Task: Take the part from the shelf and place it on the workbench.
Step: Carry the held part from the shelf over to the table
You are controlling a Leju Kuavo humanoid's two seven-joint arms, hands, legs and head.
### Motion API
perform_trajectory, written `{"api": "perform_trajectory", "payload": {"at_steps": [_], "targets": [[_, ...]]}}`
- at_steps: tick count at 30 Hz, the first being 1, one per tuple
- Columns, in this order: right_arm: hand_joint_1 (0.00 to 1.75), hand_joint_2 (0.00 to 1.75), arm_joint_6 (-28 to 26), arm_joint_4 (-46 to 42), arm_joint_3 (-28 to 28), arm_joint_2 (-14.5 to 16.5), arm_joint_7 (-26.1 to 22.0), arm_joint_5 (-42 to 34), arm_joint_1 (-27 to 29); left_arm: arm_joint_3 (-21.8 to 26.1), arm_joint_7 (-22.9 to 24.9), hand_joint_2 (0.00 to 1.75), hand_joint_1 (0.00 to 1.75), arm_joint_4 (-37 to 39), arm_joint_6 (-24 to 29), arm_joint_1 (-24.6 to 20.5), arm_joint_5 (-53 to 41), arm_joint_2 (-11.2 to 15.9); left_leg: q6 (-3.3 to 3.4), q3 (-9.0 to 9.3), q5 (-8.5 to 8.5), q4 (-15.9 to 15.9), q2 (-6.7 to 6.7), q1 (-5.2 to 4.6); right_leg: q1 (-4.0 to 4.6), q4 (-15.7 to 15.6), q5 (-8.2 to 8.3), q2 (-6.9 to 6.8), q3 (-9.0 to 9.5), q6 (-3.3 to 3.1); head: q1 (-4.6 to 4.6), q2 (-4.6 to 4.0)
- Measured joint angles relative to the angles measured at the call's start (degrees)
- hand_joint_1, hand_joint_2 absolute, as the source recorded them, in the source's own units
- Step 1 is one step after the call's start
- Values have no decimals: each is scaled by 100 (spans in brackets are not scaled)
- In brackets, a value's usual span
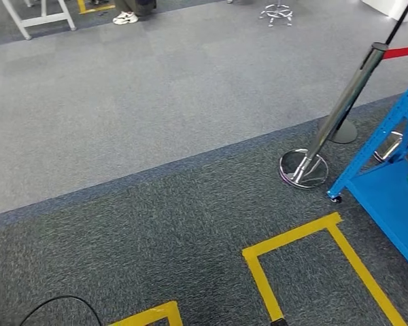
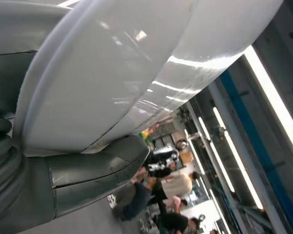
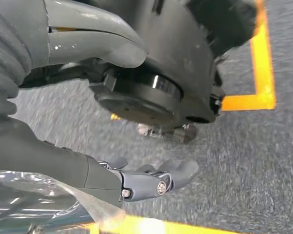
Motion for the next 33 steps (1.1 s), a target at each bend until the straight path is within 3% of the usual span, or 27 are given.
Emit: {"api": "perform_trajectory", "payload": {"at_steps": [1, 2, 4, 6, 7, 9, 10, 12, 14, 15, 16, 17, 18, 19, 21, 23, 25, 27, 29, 31, 32, 33], "targets": [[0, 175, 4, 28, -15, 0, -49, 86, -22, 30, -10, 175, 175, 0, -9, 21, 37, -1, -16, -85, -28, 189, 27, 13, 4, 1, -12, -94, -9, -2, 0, 0], [0, 175, 9, 62, -36, 0, -103, 173, -55, 77, -22, 175, 175, -1, -27, 47, 76, -1, -27, -60, 53, 160, 45, 26, 6, 1, -27, -180, -13, 1, 0, 0], [0, 175, 14, 133, -83, 0, -195, 300, -130, 190, -42, 175, 175, -4, -82, 97, 145, -2, -34, 318, 429, -526, 147, 42, 5, 1, -65, -320, 14, 23, -1, 0], [0, 175, 16, 188, -131, -1, -244, 360, -184, 277, -62, 175, 175, -12, -127, 120, 174, -4, 9, 696, 648, -1234, 317, 16, 25, 6, -115, -432, 69, 85, 6, 1], [0, 175, 18, 208, -150, -1, -265, 376, -202, 310, -70, 175, 175, -18, -146, 131, 179, -5, 42, 770, 669, -1388, 359, -4, 34, 10, -133, -477, 92, 120, 13, 1], [0, 175, 41, 238, -180, -2, -331, 406, -246, 402, -80, 175, 175, -37, -219, 177, 196, -11, 120, 755, 668, -1442, 299, -37, 31, 5, -145, -557, 149, 188, 21, 1], [0, 175, 68, 252, -198, -2, -380, 445, -278, 470, -80, 175, 175, -57, -289, 210, 212, -17, 157, 748, 680, -1455, 258, -37, 19, 16, -166, -532, 156, 220, 22, 1], [0, 175, 155, 282, -251, -2, -483, 572, -341, 636, -76, 175, 175, -114, -453, 256, 236, -40, 238, 746, 711, -1489, 178, -21, 0, 274, -342, -289, 27, 263, 39, 2], [0, 175, 256, 305, -288, -2, -524, 658, -332, 827, -48, 175, 175, -172, -620, 274, 215, -84, 291, 745, 717, -1499, 83, -21, -2, 1025, -694, -5, -359, 266, 58, 2], [0, 175, 294, 310, -280, -2, -506, 646, -292, 931, -21, 175, 175, -196, -704, 286, 190, -110, 304, 745, 714, -1498, 18, -28, 3, 1453, -840, 50, -585, 263, 62, 2], [0, 175, 314, 309, -258, -2, -477, 600, -232, 1031, 13, 175, 175, -224, -788, 302, 163, -134, 309, 750, 710, -1497, -58, -35, 7, 1739, -886, 69, -758, 256, 61, 2], [0, 175, 327, 308, -229, -2, -454, 538, -174, 1133, 52, 175, 175, -249, -869, 315, 142, -159, 312, 758, 708, -1496, -143, -40, 12, 1814, -812, 79, -841, 244, 62, 2], [0, 175, 345, 303, -202, -2, -443, 489, -127, 1231, 85, 175, 175, -272, -942, 321, 128, -174, 312, 770, 705, -1495, -230, -42, 15, 1641, -621, 99, -810, 223, 63, 2], [0, 175, 370, 295, -179, -2, -446, 449, -93, 1322, 115, 175, 175, -293, -1009, 321, 119, -185, 308, 785, 700, -1494, -316, -41, 17, 1275, -357, 161, -686, 191, 62, 2], [0, 175, 418, 275, -151, -3, -474, 403, -62, 1487, 169, 175, 175, -324, -1106, 296, 101, -197, 279, 793, 682, -1479, -466, -42, 14, 488, 21, 423, -379, 121, 59, 1], [0, 175, 450, 268, -140, -4, -527, 418, -59, 1606, 214, 175, 175, -340, -1159, 265, 67, -202, 215, 748, 683, -1466, -598, -23, 19, 147, 73, 567, -216, 93, 59, 1], [0, 175, 482, 269, -140, -5, -578, 460, -74, 1680, 248, 175, 175, -356, -1176, 255, 26, -206, 145, 703, 701, -1462, -683, 4, 19, 79, 79, 459, -158, 76, 62, 2], [0, 175, 507, 268, -143, -4, -596, 464, -83, 1725, 285, 175, 175, -375, -1163, 229, 1, -204, 97, 617, 575, -1275, -451, -9, 2, 0, 117, 306, -105, 33, 47, 1], [0, 175, 518, 268, -145, -3, -586, 444, -70, 1740, 315, 175, 175, -385, -1146, 185, -10, -199, 51, 337, 235, -665, -105, -15, 1, -42, 119, 122, -67, 1, 25, 1], [0, 175, 517, 268, -150, -3, -556, 398, -48, 1739, 332, 175, 175, -385, -1139, 169, -10, -197, -2, 13, -31, 12, 7, 15, 8, -43, 94, -66, -73, -7, 18, 0], [0, 175, 515, 268, -152, -3, -541, 373, -43, 1738, 338, 175, 175, -385, -1135, 170, -9, -197, -25, -40, -26, 131, 24, 35, 9, -42, 77, -153, -78, -1, 18, 0], [0, 175, 516, 268, -152, -3, -529, 356, -41, 1737, 342, 175, 175, -385, -1131, 171, -8, -194, -47, 30, 93, 4, 46, 56, 6, -41, 58, -238, -76, 12, 18, 0]]}}
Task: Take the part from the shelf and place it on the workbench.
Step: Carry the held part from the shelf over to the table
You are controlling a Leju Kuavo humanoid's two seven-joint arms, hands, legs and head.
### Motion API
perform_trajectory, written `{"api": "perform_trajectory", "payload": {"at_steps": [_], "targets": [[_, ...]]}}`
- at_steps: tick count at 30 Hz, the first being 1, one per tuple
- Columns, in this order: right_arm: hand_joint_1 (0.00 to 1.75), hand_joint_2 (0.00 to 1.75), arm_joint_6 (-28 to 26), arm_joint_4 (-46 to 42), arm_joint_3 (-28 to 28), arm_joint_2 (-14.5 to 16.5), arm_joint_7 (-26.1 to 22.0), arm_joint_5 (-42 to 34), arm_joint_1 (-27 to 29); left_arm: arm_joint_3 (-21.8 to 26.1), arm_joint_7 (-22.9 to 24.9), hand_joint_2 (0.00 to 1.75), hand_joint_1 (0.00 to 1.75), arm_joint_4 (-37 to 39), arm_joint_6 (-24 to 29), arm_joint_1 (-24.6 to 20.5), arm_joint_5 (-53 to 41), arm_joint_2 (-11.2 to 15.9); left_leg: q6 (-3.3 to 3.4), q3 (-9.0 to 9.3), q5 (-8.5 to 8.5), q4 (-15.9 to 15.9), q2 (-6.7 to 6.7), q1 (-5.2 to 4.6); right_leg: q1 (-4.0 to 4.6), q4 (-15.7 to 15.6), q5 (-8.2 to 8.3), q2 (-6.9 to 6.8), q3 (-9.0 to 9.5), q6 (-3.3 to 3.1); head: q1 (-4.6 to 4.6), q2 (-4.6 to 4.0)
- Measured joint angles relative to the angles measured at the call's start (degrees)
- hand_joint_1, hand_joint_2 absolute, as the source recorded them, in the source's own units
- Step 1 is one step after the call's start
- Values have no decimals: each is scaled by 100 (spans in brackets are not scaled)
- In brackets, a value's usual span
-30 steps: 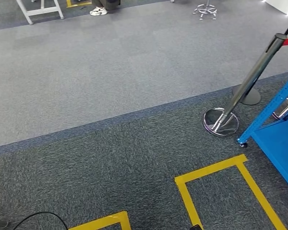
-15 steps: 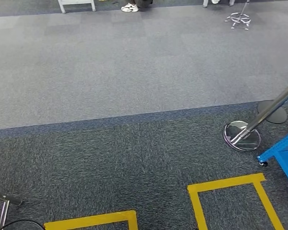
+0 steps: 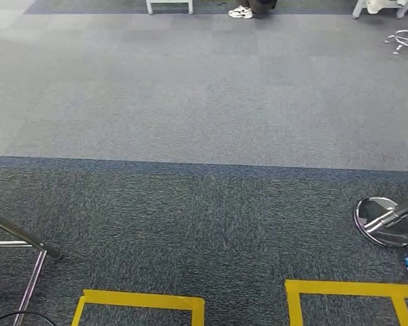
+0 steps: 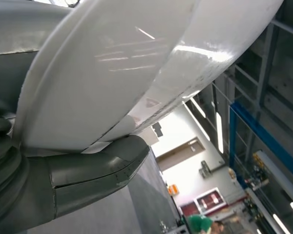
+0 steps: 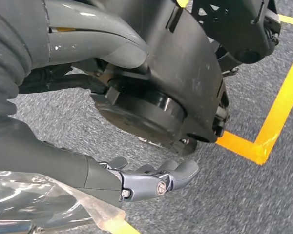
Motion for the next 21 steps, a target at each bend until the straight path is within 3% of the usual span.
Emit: {"api": "perform_trajectory", "payload": {"at_steps": [2, 4, 5, 7, 8, 10, 12, 13, 14, 15, 16, 18, 20, 21], "targets": [[0, 175, 3, -2, 4, 1, 16, -7, 1, -2, 3, 175, 175, -1, 8, -6, 1, 10, -30, 409, 356, -770, 169, 32, -1, 11, -48, -149, 45, 48, 1, 0], [0, 175, 5, -14, 3, -2, 27, -5, 9, -5, 7, 175, 175, -5, 21, -17, 4, 19, 11, 727, 546, -1367, 340, 29, 18, 34, -100, -252, 95, 120, 9, 0], [0, 175, 5, -23, 2, -3, 30, -1, 13, -7, 9, 175, 175, -7, 34, -23, 7, 21, 55, 761, 545, -1447, 365, 12, 26, 38, -117, -292, 122, 158, 17, 0], [0, 175, 3, -38, 3, -3, 26, 9, 12, -7, 10, 175, 175, -14, 68, -25, 25, 23, 149, 739, 554, -1439, 253, -19, 8, 22, -132, -374, 190, 233, 31, 1], [0, 175, -2, -44, 6, -3, 19, 13, 5, -6, 8, 175, 175, -23, 85, -24, 37, 26, 188, 733, 563, -1448, 201, -24, -9, 43, -167, -348, 199, 270, 36, 1], [0, 175, -21, -56, 13, -3, -8, 12, -8, -14, 1, 175, 175, -44, 125, -45, 59, 30, 264, 734, 588, -1470, 100, -24, -32, 389, -405, -90, 35, 305, 53, 2], [0, 175, -54, -66, 13, -3, -2, -15, 4, -87, -3, 175, 175, -54, 226, -84, 39, 31, 315, 724, 592, -1470, -10, -42, -27, 1217, -772, 217, -397, 283, 70, 2], [0, 175, -69, -71, 11, -3, 25, -46, 18, -165, 2, 175, 175, -52, 323, -102, 4, 32, 328, 723, 589, -1468, -77, -58, -16, 1598, -870, 276, -616, 264, 72, 2], [0, 175, -82, -80, 9, -3, 57, -80, 35, -276, 15, 175, 175, -50, 447, -117, -42, 37, 336, 729, 585, -1467, -157, -73, -2, 1814, -860, 306, -767, 238, 73, 2], [0, 175, -90, -91, 7, -3, 90, -117, 46, -401, 31, 175, 175, -46, 588, -135, -93, 44, 342, 741, 581, -1466, -241, -85, 13, 1776, -722, 328, -806, 207, 72, 2], [0, 175, -95, -105, 6, -3, 113, -146, 53, -532, 46, 175, 175, -42, 723, -157, -136, 56, 348, 757, 577, -1466, -325, -92, 30, 1517, -494, 366, -738, 171, 72, 2], [0, 175, -93, -130, 5, -3, 150, -156, 63, -764, 61, 175, 175, -29, 942, -208, -190, 87, 341, 776, 561, -1458, -482, -101, 48, 714, -41, 635, -453, 98, 75, 2], [0, 175, -79, -145, 13, -3, 173, -67, 77, -920, 61, 175, 175, -10, 1098, -245, -150, 134, 303, 747, 549, -1444, -616, -94, 48, 236, 95, 865, -243, 78, 78, 2], [0, 175, -75, -150, 20, -3, 176, -7, 86, -964, 61, 175, 175, 2, 1160, -252, -91, 161, 268, 722, 553, -1442, -684, -84, 50, 188, 71, 874, -206, 78, 79, 2]]}}
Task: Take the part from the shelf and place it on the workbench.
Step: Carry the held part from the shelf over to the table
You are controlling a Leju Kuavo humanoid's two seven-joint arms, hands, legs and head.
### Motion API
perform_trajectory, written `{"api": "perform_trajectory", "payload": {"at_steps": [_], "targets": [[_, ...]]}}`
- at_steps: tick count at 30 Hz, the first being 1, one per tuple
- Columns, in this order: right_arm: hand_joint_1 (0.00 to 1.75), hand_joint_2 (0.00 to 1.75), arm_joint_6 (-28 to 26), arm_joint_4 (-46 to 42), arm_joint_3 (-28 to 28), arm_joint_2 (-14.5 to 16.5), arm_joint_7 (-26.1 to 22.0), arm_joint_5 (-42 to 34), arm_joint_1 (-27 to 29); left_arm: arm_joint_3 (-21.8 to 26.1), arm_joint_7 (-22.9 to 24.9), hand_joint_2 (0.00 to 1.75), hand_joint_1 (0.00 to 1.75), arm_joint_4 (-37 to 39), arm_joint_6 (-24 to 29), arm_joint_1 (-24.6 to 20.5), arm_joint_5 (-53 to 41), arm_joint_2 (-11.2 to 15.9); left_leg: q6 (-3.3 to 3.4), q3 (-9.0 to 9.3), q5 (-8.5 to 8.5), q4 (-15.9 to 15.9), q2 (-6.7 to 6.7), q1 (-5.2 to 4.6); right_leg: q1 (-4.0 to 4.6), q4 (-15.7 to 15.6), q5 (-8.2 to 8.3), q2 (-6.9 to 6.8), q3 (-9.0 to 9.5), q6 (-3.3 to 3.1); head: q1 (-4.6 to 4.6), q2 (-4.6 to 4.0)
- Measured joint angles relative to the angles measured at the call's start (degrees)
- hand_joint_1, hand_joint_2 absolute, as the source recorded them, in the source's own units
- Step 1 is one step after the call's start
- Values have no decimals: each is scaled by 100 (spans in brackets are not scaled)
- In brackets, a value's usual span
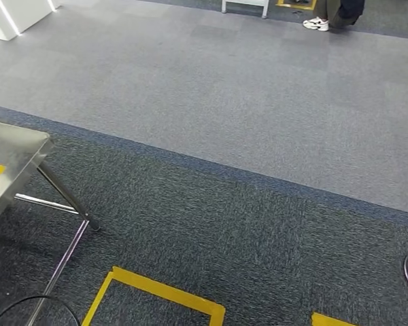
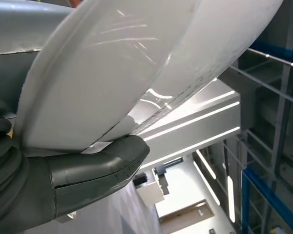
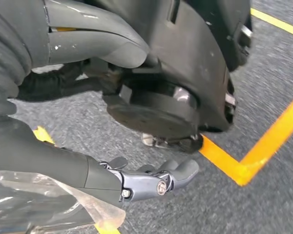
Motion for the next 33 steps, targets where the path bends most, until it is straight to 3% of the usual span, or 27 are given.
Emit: {"api": "perform_trajectory", "payload": {"at_steps": [2, 4, 6, 8, 9, 11, 13, 15, 16, 17, 19, 21, 23, 24, 25, 26, 28, 30, 32, 33], "targets": [[0, 175, -4, -22, 20, 1, -6, 75, 19, -29, -13, 175, 175, 20, 61, 3, 124, 46, -61, -31, 5, 2, -83, 25, -1, -44, 5, -128, 40, -20, 3, 0], [0, 175, -12, -74, 50, 5, 7, 45, 58, -39, -50, 175, 175, 41, 79, -15, 189, 87, -115, -143, -169, 253, 173, 9, -23, -93, 19, -306, 71, -68, -22, 0], [0, 175, -5, -127, 91, 8, 49, -15, 121, -53, -75, 175, 175, 71, 90, -49, 218, 115, -173, -457, -529, 923, 538, 8, -23, -111, 4, -514, 93, -104, -50, 0], [0, 175, -2, -153, 125, 9, 86, -69, 169, -70, -77, 175, 175, 114, 120, -66, 225, 121, -214, -734, -717, 1496, 651, 35, -15, -108, -23, -709, 107, -111, -55, 0], [0, 175, -14, -165, 136, 9, 98, -117, 178, -82, -77, 175, 175, 136, 144, -77, 223, 121, -226, -738, -648, 1503, 673, 46, -14, -106, -37, -796, 118, -104, -56, 0], [0, 175, -61, -201, 158, 9, 155, -265, 187, -122, -74, 175, 175, 172, 213, -129, 202, 122, -229, -450, -281, 943, 766, 58, -14, -106, -69, -943, 160, -77, -57, 0], [0, 175, -122, -265, 185, 9, 255, -449, 214, -206, -58, 175, 175, 204, 315, -215, 148, 125, -181, -91, -40, 248, 1011, 31, 0, -105, -111, -1071, 204, -30, -53, -1], [0, 175, -156, -368, 236, 9, 375, -579, 264, -329, -15, 175, 175, 233, 445, -287, 57, 128, -99, 23, -33, 7, 1115, -10, 15, -105, -150, -1184, 239, 37, -48, -1], [0, 175, -160, -425, 271, 9, 425, -608, 290, -381, 5, 175, 175, 246, 504, -302, 17, 127, -60, 14, -22, -2, 1055, -19, 17, -106, -163, -1238, 267, 74, -47, -1], [0, 175, -160, -475, 310, 9, 463, -614, 310, -422, 16, 175, 175, 256, 558, -308, -8, 127, -18, 15, -9, -9, 991, -15, 2, -102, -181, -1242, 277, 112, -51, -1], [0, 175, -159, -543, 363, 9, 495, -602, 335, -478, -2, 175, 175, 272, 648, -312, 18, 123, 54, 18, 33, -41, 887, 8, -24, 93, -333, -1002, 203, 170, -38, -1], [0, 175, -160, -575, 402, 9, 520, -566, 369, -516, -34, 175, 175, 287, 734, -316, 84, 119, 96, 6, 53, -52, 778, 19, -41, 774, -687, -669, -130, 196, -16, -1], [0, 175, -161, -586, 437, 9, 535, -494, 414, -523, -60, 175, 175, 298, 790, -295, 160, 114, 109, -6, 54, -50, 639, 13, -41, 1522, -938, -573, -529, 202, -11, 0], [0, 175, -160, -588, 450, 9, 527, -439, 428, -514, -75, 175, 175, 299, 800, -273, 210, 111, 109, -3, 53, -49, 562, 10, -39, 1644, -900, -562, -621, 197, -10, 0], [0, 175, -156, -588, 458, 9, 509, -375, 432, -494, -90, 175, 175, 299, 793, -245, 265, 110, 108, 7, 52, -48, 485, 9, -39, 1528, -747, -549, -600, 185, -11, 0], [0, 175, -149, -588, 464, 9, 477, -302, 432, -456, -114, 175, 175, 299, 775, -209, 326, 107, 104, 21, 48, -48, 405, 9, -40, 1194, -507, -508, -470, 166, -11, 0], [0, 175, -146, -587, 466, 9, 377, -154, 426, -332, -187, 175, 175, 299, 696, -134, 458, 92, 76, 33, 33, -37, 257, 9, -55, 381, -128, -250, -125, 118, -15, -1], [0, 175, -169, -581, 458, 8, 261, -39, 408, -164, -252, 175, 175, 297, 565, -73, 594, 73, 13, -8, 34, -22, 118, 25, -58, -14, -51, -58, 77, 89, -19, -1], [0, 175, -195, -573, 439, 7, 154, 39, 374, 20, -289, 175, 175, 295, 418, -15, 689, 56, -67, -57, 58, -26, -12, 52, -46, -51, -66, -133, 121, 60, -21, -1], [0, 175, -202, -569, 426, 7, 105, 82, 347, 115, -304, 175, 175, 293, 351, 8, 724, 47, -99, -74, 43, -2, 25, 55, -52, -73, -56, -203, 133, 30, -24, -1]]}}
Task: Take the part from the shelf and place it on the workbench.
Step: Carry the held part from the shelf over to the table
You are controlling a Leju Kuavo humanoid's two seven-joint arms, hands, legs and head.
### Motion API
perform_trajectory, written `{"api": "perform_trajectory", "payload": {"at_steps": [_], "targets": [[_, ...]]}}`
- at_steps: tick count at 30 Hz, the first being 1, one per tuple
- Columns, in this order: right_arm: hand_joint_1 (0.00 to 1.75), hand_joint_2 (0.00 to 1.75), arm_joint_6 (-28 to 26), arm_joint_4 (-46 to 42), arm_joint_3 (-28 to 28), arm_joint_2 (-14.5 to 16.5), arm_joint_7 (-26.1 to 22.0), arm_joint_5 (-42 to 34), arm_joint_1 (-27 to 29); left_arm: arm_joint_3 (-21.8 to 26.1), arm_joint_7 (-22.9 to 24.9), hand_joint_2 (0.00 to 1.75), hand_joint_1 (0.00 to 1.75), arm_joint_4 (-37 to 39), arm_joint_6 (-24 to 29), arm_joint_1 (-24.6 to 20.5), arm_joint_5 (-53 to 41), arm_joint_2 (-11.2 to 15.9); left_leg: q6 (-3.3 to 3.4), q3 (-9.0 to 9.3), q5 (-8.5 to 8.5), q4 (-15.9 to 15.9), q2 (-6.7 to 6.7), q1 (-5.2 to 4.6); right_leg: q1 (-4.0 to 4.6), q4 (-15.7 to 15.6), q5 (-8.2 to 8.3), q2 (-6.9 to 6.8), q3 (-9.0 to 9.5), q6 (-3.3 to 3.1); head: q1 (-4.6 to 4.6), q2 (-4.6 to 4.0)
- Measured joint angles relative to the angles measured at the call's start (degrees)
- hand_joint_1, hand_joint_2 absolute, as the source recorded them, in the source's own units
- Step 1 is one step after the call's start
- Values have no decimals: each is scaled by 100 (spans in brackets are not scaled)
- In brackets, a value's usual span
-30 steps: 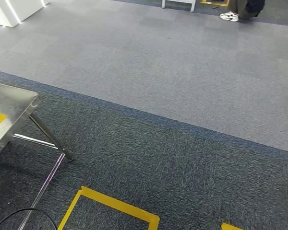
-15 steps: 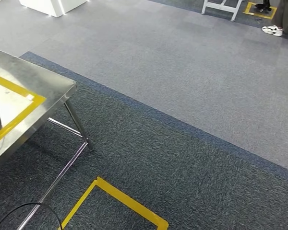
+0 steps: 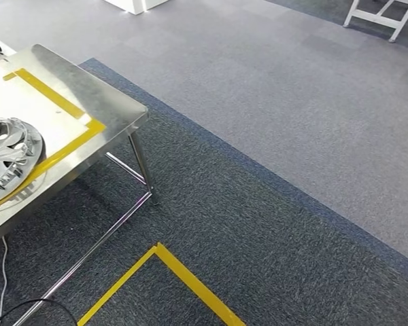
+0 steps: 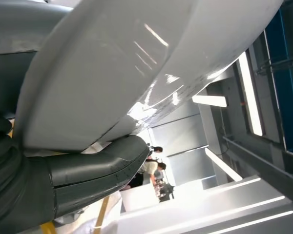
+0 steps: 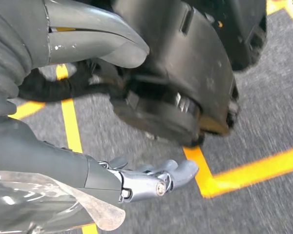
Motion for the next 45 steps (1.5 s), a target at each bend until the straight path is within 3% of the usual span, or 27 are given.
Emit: {"api": "perform_trajectory", "payload": {"at_steps": [2, 4, 6, 7, 8, 10, 12, 14, 15, 17, 19, 20, 21, 22, 24, 25, 26, 28, 30, 31, 34, 36, 37, 39, 41, 43, 45], "targets": [[0, 175, -7, 9, -28, 0, -85, 51, -46, 159, -20, 175, 175, -3, -106, 1, 49, -15, -55, -135, -193, 298, 277, -13, -17, -45, 13, -166, 26, -69, -30, -1], [0, 175, -14, 34, -69, 0, -137, 74, -70, 268, -22, 175, 175, 0, -180, -19, 91, -28, -103, -466, -573, 1018, 576, -11, -6, -54, -1, -352, 36, -113, -55, -2], [0, 175, -28, 66, -112, 0, -163, 77, -91, 340, -24, 175, 175, 10, -223, -23, 133, -44, -135, -728, -759, 1588, 636, 1, 6, -51, -22, -538, 28, -122, -55, -2], [0, 175, -38, 75, -130, 0, -169, 68, -105, 373, -27, 175, 175, 16, -234, -26, 152, -52, -140, -707, -685, 1573, 648, 4, 9, -50, -37, -625, 25, -118, -55, -1], [0, 175, -45, 80, -140, 0, -169, 57, -116, 398, -32, 175, 175, 20, -241, -33, 169, -59, -135, -559, -516, 1315, 679, 4, 11, -49, -56, -706, 32, -109, -56, -1], [0, 175, -57, 81, -155, 0, -155, 32, -128, 428, -49, 175, 175, 26, -244, -65, 189, -67, -94, -96, -180, 493, 878, -20, 27, -47, -103, -851, 82, -76, -56, -1], [0, 175, -84, 80, -161, 0, -136, 8, -128, 439, -77, 175, 175, 31, -223, -107, 208, -73, -23, 150, -81, 23, 1037, -59, 52, -40, -143, -965, 134, -23, -48, -1], [0, 175, -125, 77, -161, 0, -118, -40, -129, 460, -103, 175, 175, 38, -187, -127, 241, -81, 47, 136, -82, -22, 974, -79, 59, -43, -158, -1066, 200, 37, -44, -1], [0, 175, -141, 73, -159, 0, -110, -63, -132, 472, -117, 175, 175, 40, -171, -130, 254, -84, 79, 132, -64, -34, 917, -70, 50, -33, -177, -1049, 214, 71, -46, -1], [0, 175, -155, 66, -154, 0, -96, -107, -133, 488, -157, 175, 175, 52, -130, -161, 283, -92, 148, 133, -22, -72, 807, -41, 24, 209, -344, -774, 109, 135, -28, -1], [0, 175, -173, 65, -153, 0, -47, -161, -120, 489, -203, 175, 175, 72, -88, -202, 321, -99, 186, 121, -4, -83, 704, -25, 0, 929, -690, -439, -268, 170, -5, 0], [0, 175, -190, 66, -153, 0, -12, -188, -112, 489, -216, 175, 175, 83, -73, -214, 340, -103, 194, 113, -3, -82, 645, -25, -3, 1345, -836, -382, -494, 180, 1, 0], [0, 175, -212, 66, -153, 0, 27, -217, -104, 489, -224, 175, 175, 93, -61, -221, 350, -107, 196, 112, -3, -81, 578, -26, -3, 1636, -889, -362, -670, 188, -1, 1], [0, 175, -232, 65, -152, 0, 63, -240, -99, 488, -228, 175, 175, 101, -48, -230, 356, -110, 195, 118, -5, -81, 505, -26, -4, 1716, -824, -356, -751, 190, 0, 1], [0, 175, -258, 64, -151, 0, 121, -274, -95, 483, -231, 175, 175, 115, -12, -248, 351, -114, 182, 143, -16, -78, 349, -21, -14, 1185, -395, -296, -573, 181, 1, 1], [0, 175, -261, 64, -151, 0, 135, -278, -93, 478, -236, 175, 175, 119, 6, -254, 345, -116, 164, 153, -26, -73, 277, -20, -26, 766, -186, -165, -399, 171, 1, 1], [0, 175, -262, 64, -151, 0, 143, -274, -90, 472, -239, 175, 175, 121, 22, -259, 339, -117, 137, 150, -41, -56, 206, -24, -44, 394, -54, -28, -239, 157, -3, 0], [0, 175, -253, 64, -150, 0, 154, -258, -87, 465, -249, 175, 175, 123, 45, -260, 327, -123, 65, 105, -46, -38, 80, -20, -51, 64, -12, 137, -69, 117, -11, -1], [0, 175, -234, 63, -146, 1, 161, -245, -88, 461, -254, 175, 175, 124, 63, -248, 294, -129, -7, 61, -32, -33, -34, 6, -41, 40, -15, 18, -29, 50, -15, 0], [0, 175, -225, 62, -144, 1, 161, -243, -92, 458, -254, 175, 175, 125, 73, -240, 272, -133, -35, 38, -59, 11, 8, 8, -44, 28, -9, -57, -19, 12, -21, 1], [0, 175, -209, 62, -145, 2, 159, -212, -94, 446, -243, 175, 175, 125, 94, -250, 220, -141, -101, -308, -476, 751, 475, -9, -44, -3, -17, -311, 13, -75, -74, -1], [0, 175, -185, 64, -150, 2, 158, -174, -95, 435, -232, 175, 175, 126, 98, -250, 201, -146, -128, -661, -760, 1474, 622, 1, -23, -1, -41, -491, 22, -97, -85, -2], [0, 175, -172, 64, -153, 2, 162, -174, -99, 428, -228, 175, 175, 128, 96, -247, 183, -149, -132, -737, -764, 1626, 639, 4, -15, -1, -55, -575, 27, -98, -86, -2], [0, 175, -187, 58, -154, 2, 226, -272, -101, 385, -218, 175, 175, 133, 106, -262, 117, -150, -116, -528, -446, 1223, 698, 3, -6, 0, -96, -733, 52, -84, -86, -2], [0, 175, -237, 24, -151, 2, 366, -485, -85, 260, -195, 175, 175, 142, 182, -323, -2, -149, -66, -109, -114, 434, 936, -24, 15, 1, -156, -876, 104, -44, -86, -2], [0, 175, -251, -50, -145, 2, 508, -716, -49, 29, -153, 175, 175, 164, 341, -436, -178, -149, 0, 69, -63, 78, 1104, -66, 39, 2, -205, -993, 156, 22, -82, -1], [0, 175, -240, -137, -124, 2, 604, -866, -13, -223, -96, 175, 175, 190, 490, -533, -346, -149, 64, 47, -75, 54, 1024, -89, 42, -16, -218, -1102, 222, 86, -80, -1]]}}
